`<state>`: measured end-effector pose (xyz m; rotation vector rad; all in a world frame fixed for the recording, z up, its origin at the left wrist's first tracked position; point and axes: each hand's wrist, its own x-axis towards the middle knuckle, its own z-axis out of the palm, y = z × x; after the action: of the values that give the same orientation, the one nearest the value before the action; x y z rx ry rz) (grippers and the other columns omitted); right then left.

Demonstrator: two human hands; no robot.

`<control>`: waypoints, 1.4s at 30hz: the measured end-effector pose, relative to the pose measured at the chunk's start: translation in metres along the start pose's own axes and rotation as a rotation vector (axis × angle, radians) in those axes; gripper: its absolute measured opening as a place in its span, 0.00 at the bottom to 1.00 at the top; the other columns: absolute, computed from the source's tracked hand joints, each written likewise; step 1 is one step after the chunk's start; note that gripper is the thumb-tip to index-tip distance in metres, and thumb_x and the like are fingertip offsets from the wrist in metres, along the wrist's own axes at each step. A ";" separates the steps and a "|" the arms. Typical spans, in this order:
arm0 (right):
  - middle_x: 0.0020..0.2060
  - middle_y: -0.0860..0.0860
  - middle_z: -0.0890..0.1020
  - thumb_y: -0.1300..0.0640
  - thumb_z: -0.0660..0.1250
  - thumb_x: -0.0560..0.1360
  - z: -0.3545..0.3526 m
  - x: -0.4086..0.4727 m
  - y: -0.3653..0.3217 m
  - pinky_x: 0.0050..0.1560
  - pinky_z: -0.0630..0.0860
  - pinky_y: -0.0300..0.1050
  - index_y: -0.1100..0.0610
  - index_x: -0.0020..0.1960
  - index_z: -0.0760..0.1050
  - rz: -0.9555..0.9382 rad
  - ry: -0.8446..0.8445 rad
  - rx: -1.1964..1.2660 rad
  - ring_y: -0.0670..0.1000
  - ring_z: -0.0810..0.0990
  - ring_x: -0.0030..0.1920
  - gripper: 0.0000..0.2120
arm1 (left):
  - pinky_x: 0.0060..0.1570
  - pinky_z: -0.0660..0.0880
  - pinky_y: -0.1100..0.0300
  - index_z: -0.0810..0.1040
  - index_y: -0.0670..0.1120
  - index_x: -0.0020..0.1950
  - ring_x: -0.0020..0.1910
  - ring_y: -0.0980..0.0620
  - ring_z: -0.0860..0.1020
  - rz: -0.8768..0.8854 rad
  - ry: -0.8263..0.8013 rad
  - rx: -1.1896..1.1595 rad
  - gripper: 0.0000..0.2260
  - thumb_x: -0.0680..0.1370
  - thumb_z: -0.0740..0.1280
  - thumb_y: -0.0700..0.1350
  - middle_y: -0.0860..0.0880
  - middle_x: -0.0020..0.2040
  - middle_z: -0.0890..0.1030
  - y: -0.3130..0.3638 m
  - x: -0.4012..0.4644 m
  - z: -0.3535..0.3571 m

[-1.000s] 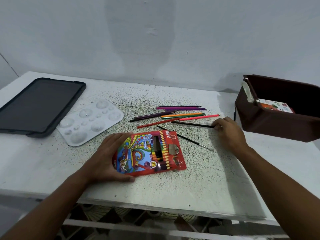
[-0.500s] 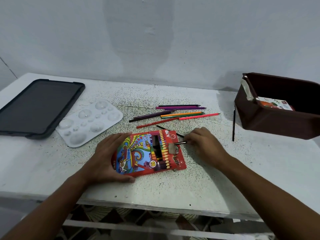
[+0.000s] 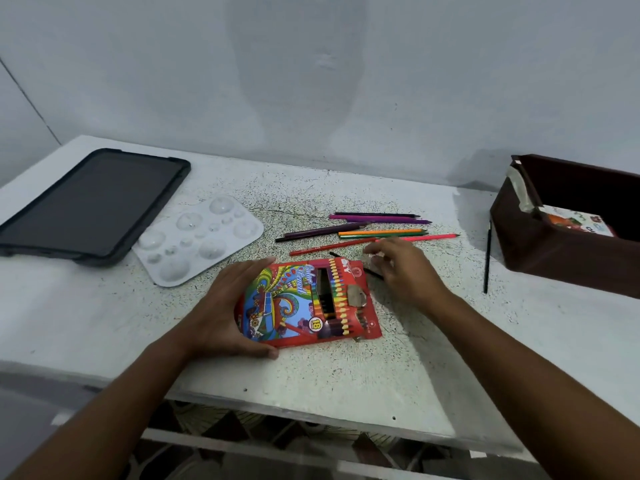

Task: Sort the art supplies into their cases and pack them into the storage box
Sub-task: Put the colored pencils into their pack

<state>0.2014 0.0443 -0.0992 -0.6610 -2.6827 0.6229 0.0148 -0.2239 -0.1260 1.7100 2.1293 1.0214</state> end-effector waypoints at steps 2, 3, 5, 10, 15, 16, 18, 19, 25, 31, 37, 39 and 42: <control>0.60 0.52 0.77 0.62 0.60 0.79 0.001 0.016 0.006 0.57 0.72 0.48 0.55 0.62 0.77 0.005 0.021 -0.127 0.54 0.73 0.60 0.13 | 0.66 0.70 0.47 0.54 0.62 0.76 0.67 0.56 0.65 -0.007 -0.005 0.006 0.55 0.54 0.77 0.68 0.68 0.68 0.59 -0.003 0.001 0.000; 0.61 0.52 0.77 0.62 0.60 0.79 0.002 0.021 0.007 0.56 0.72 0.49 0.54 0.62 0.77 -0.007 0.008 -0.177 0.55 0.73 0.61 0.14 | 0.65 0.70 0.46 0.54 0.62 0.75 0.67 0.55 0.65 -0.013 -0.010 0.005 0.55 0.54 0.78 0.68 0.66 0.68 0.61 -0.004 0.002 0.000; 0.61 0.53 0.77 0.63 0.59 0.79 0.005 0.027 0.005 0.53 0.72 0.49 0.54 0.64 0.75 -0.009 -0.021 -0.251 0.56 0.72 0.61 0.15 | 0.66 0.70 0.45 0.55 0.62 0.75 0.68 0.53 0.65 -0.026 -0.019 0.004 0.55 0.54 0.78 0.67 0.60 0.68 0.64 -0.006 0.003 -0.001; 0.59 0.53 0.76 0.61 0.61 0.79 0.015 0.033 0.006 0.49 0.74 0.50 0.52 0.66 0.72 0.058 -0.036 -0.305 0.57 0.72 0.59 0.17 | 0.66 0.70 0.44 0.55 0.62 0.75 0.69 0.53 0.65 -0.021 -0.029 0.004 0.55 0.54 0.78 0.68 0.61 0.69 0.63 -0.008 0.004 -0.001; 0.56 0.53 0.76 0.57 0.58 0.80 0.018 0.038 0.003 0.45 0.72 0.47 0.52 0.65 0.73 0.094 0.014 -0.297 0.56 0.74 0.57 0.15 | 0.66 0.69 0.46 0.55 0.63 0.75 0.68 0.55 0.64 -0.002 -0.027 0.004 0.54 0.54 0.78 0.68 0.65 0.69 0.61 -0.007 0.004 -0.001; 0.55 0.53 0.76 0.57 0.58 0.80 0.019 0.039 0.003 0.42 0.70 0.45 0.52 0.64 0.74 0.098 0.019 -0.304 0.56 0.74 0.55 0.14 | 0.66 0.69 0.46 0.55 0.63 0.75 0.68 0.56 0.64 0.001 -0.025 0.000 0.54 0.54 0.78 0.68 0.66 0.69 0.60 -0.006 0.004 -0.001; 0.54 0.54 0.75 0.57 0.59 0.80 0.021 0.040 0.002 0.40 0.66 0.44 0.54 0.60 0.75 0.098 0.030 -0.323 0.56 0.74 0.53 0.12 | 0.67 0.69 0.46 0.55 0.63 0.75 0.68 0.56 0.64 -0.003 -0.023 -0.006 0.54 0.55 0.78 0.67 0.66 0.69 0.60 -0.006 0.004 -0.001; 0.54 0.54 0.74 0.57 0.59 0.80 0.021 0.040 0.002 0.40 0.66 0.44 0.55 0.59 0.75 0.097 0.037 -0.328 0.56 0.74 0.53 0.11 | 0.67 0.68 0.46 0.56 0.62 0.75 0.69 0.56 0.64 -0.007 -0.024 -0.005 0.54 0.55 0.78 0.68 0.64 0.70 0.61 -0.006 0.004 -0.001; 0.54 0.53 0.76 0.60 0.60 0.78 0.013 0.034 0.008 0.40 0.67 0.45 0.54 0.56 0.75 0.100 0.094 -0.317 0.56 0.73 0.54 0.09 | 0.68 0.66 0.51 0.55 0.63 0.75 0.69 0.63 0.60 0.005 -0.024 0.001 0.54 0.55 0.77 0.69 0.68 0.69 0.59 -0.004 0.005 -0.002; 0.51 0.53 0.77 0.60 0.61 0.79 -0.032 0.014 0.031 0.40 0.64 0.44 0.54 0.54 0.77 0.140 0.230 -0.315 0.55 0.73 0.52 0.08 | 0.69 0.65 0.49 0.55 0.64 0.75 0.70 0.60 0.61 -0.008 -0.018 0.006 0.54 0.54 0.76 0.70 0.68 0.70 0.58 -0.005 0.003 0.000; 0.44 0.51 0.78 0.66 0.67 0.74 -0.054 -0.031 0.059 0.40 0.74 0.50 0.53 0.48 0.79 0.134 0.133 -0.309 0.56 0.76 0.47 0.09 | 0.69 0.66 0.45 0.55 0.62 0.75 0.70 0.55 0.62 -0.028 -0.014 0.021 0.55 0.54 0.77 0.70 0.66 0.70 0.59 -0.007 0.003 0.002; 0.44 0.50 0.78 0.67 0.68 0.73 -0.045 -0.037 0.052 0.39 0.73 0.47 0.53 0.49 0.79 0.106 0.091 -0.298 0.54 0.76 0.46 0.11 | 0.68 0.67 0.43 0.55 0.62 0.76 0.71 0.53 0.62 -0.038 -0.017 0.018 0.55 0.54 0.77 0.69 0.61 0.71 0.61 -0.007 0.003 0.003; 0.45 0.53 0.78 0.67 0.68 0.73 -0.025 -0.036 0.029 0.42 0.75 0.48 0.56 0.51 0.80 0.017 0.039 -0.206 0.54 0.77 0.46 0.10 | 0.67 0.67 0.41 0.55 0.61 0.76 0.72 0.52 0.62 -0.041 -0.022 0.011 0.55 0.54 0.78 0.69 0.63 0.71 0.61 -0.007 0.002 0.002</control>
<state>0.2526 0.0581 -0.0987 -0.7404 -2.7302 0.3358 0.0100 -0.2216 -0.1318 1.6672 2.1515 0.9774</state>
